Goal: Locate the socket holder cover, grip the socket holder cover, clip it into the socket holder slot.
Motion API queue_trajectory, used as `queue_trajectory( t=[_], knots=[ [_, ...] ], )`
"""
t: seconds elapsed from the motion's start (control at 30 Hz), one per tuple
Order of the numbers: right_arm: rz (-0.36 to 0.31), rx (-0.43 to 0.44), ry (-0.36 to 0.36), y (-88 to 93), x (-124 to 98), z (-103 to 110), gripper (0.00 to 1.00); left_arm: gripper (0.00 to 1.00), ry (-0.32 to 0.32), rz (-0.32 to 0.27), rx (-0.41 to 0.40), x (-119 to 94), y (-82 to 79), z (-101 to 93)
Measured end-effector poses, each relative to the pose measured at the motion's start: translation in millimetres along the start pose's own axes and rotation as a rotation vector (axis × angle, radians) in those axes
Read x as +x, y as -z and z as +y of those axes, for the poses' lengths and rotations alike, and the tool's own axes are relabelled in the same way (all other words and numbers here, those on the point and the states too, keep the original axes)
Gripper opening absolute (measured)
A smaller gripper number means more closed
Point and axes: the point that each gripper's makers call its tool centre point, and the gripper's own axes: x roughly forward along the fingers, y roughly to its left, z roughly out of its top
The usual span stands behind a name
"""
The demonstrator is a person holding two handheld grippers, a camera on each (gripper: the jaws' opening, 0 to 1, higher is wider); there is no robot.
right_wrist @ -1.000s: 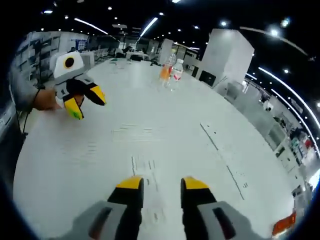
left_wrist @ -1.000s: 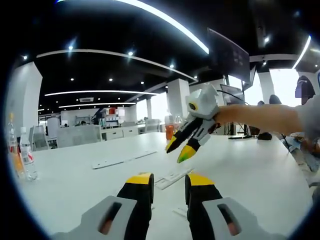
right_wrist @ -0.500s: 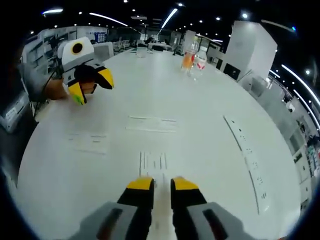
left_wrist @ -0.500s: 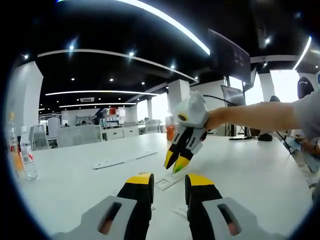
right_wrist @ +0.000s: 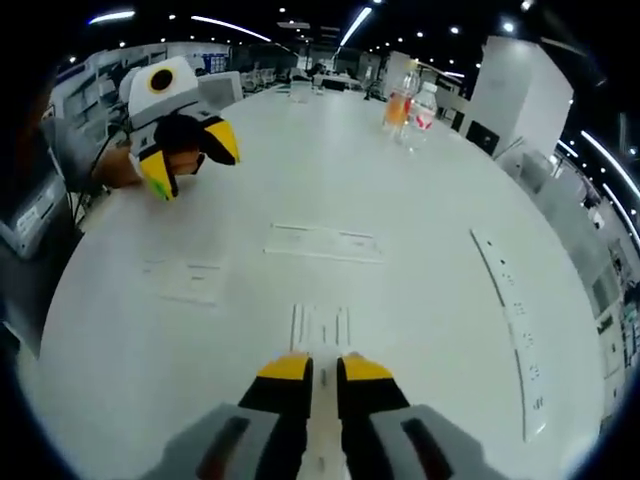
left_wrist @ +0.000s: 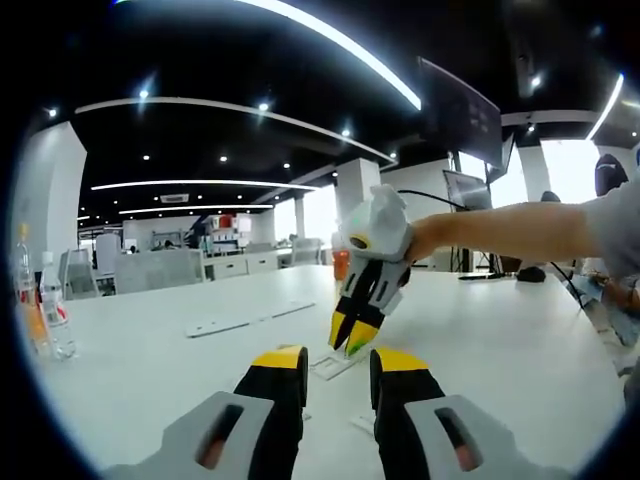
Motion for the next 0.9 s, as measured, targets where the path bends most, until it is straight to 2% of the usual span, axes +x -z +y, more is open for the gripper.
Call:
queue_trajectory(
  t=[0.27, 0.9],
  knots=[
    [-0.003, 0.017, -0.008, -3.5, 2, 4, 0.11, 0.26, -0.003, 0.0, 0.002, 0, -0.6, -1.9],
    [-0.033, 0.047, -0.029, -9.8, 9, 5, 0.09, 0.26, -0.003, 0.001, 0.006, -2, 5.2, -25.9]
  ],
)
